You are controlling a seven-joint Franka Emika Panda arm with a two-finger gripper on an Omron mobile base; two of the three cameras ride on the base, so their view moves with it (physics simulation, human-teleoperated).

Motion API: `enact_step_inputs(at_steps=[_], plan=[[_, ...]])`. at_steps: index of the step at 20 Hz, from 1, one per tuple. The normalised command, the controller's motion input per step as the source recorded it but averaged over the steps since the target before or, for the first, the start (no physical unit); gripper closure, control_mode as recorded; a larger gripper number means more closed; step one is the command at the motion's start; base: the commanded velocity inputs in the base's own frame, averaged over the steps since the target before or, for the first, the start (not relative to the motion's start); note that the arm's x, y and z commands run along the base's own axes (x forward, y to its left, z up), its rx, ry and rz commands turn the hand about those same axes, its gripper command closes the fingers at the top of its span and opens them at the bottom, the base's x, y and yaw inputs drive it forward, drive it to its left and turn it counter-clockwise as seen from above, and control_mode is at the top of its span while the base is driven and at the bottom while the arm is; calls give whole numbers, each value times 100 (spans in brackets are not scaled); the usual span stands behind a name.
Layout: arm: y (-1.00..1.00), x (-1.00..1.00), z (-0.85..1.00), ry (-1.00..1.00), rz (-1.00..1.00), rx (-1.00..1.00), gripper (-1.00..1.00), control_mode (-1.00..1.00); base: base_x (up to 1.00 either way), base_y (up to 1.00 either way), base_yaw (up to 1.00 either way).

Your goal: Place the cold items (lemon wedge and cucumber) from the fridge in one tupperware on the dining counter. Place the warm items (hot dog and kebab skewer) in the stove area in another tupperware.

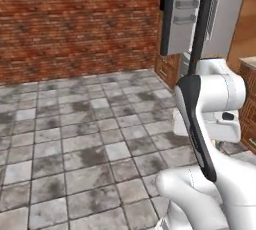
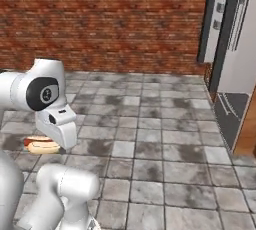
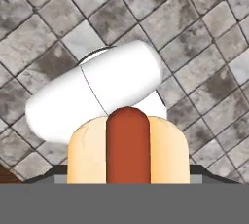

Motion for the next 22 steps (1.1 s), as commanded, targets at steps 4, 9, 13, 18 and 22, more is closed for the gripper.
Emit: enact_step_inputs(at_steps=[4,9,13,18,22], plan=[[0,0,0,0,0,0,100,100,9,98,64],[0,0,0,0,0,0,100,100,96,31,49],[0,0,0,0,0,0,100,100,100,0,37],[0,0,0,0,0,0,100,100,100,0,30],[0,0,0,0,0,0,100,100,100,0,29]])
